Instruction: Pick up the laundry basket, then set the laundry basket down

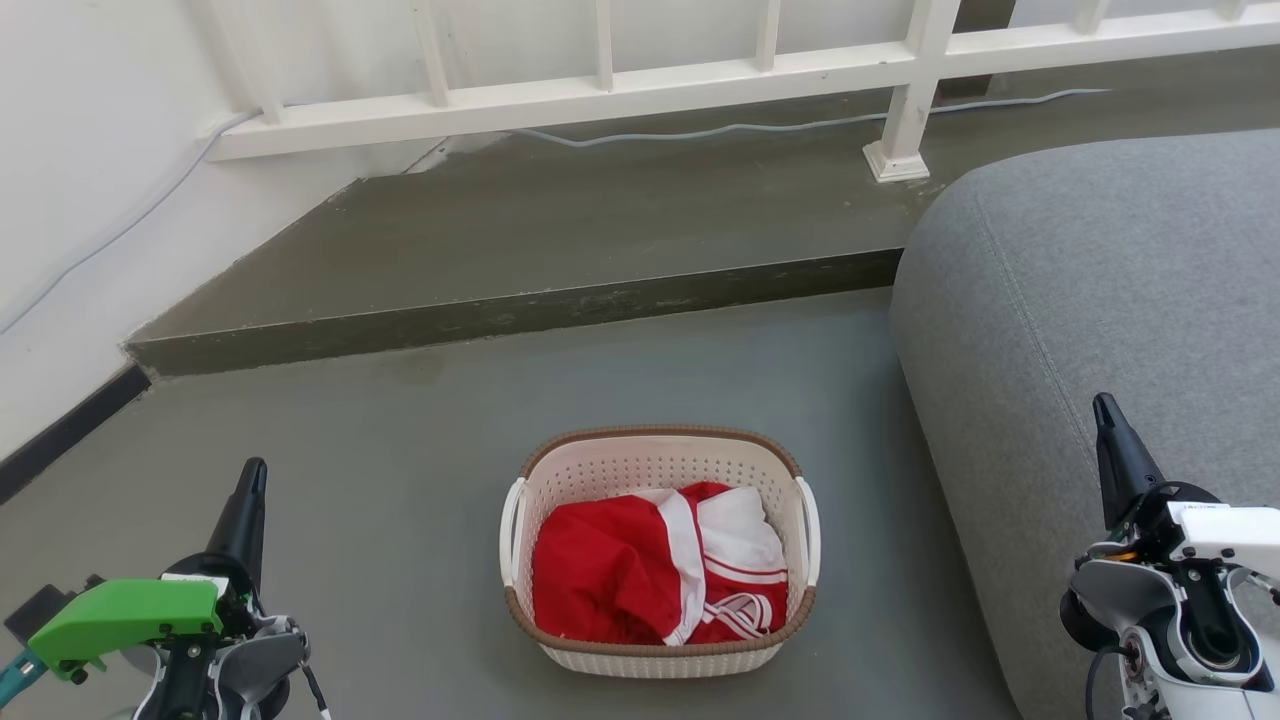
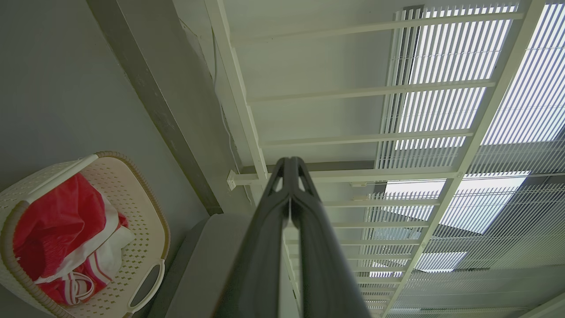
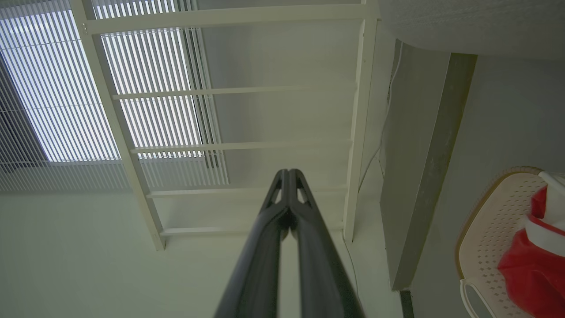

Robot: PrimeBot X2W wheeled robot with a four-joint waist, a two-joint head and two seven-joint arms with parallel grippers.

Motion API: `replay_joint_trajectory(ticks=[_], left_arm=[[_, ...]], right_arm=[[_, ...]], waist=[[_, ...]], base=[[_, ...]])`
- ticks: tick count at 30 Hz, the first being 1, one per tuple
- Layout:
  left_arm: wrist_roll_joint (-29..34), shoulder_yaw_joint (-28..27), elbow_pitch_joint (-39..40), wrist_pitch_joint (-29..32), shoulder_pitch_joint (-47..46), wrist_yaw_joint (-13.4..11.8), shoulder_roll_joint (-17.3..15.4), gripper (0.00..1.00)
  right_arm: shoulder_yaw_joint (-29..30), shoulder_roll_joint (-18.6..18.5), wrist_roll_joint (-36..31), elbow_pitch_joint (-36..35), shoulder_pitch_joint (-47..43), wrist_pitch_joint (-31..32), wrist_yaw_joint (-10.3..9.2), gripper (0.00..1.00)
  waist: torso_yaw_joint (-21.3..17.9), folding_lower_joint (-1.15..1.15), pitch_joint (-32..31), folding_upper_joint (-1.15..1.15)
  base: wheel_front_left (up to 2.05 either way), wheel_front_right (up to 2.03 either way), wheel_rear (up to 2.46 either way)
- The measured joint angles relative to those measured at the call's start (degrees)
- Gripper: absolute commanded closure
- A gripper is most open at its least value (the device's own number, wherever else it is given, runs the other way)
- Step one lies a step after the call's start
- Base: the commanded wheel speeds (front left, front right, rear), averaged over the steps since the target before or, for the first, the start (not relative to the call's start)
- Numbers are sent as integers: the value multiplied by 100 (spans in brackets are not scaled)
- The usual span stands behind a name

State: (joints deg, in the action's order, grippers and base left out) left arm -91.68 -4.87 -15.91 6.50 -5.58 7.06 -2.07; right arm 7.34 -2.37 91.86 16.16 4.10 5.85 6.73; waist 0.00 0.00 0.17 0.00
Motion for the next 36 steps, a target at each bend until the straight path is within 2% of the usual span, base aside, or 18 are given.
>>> replay_joint_trajectory(ticks=[36], left_arm=[[0,0,2,0,0,0,0,100]], right_arm=[[2,2,0,-2,0,0,0,100]], waist=[[0,0,0,0]], base=[[0,0,0]])
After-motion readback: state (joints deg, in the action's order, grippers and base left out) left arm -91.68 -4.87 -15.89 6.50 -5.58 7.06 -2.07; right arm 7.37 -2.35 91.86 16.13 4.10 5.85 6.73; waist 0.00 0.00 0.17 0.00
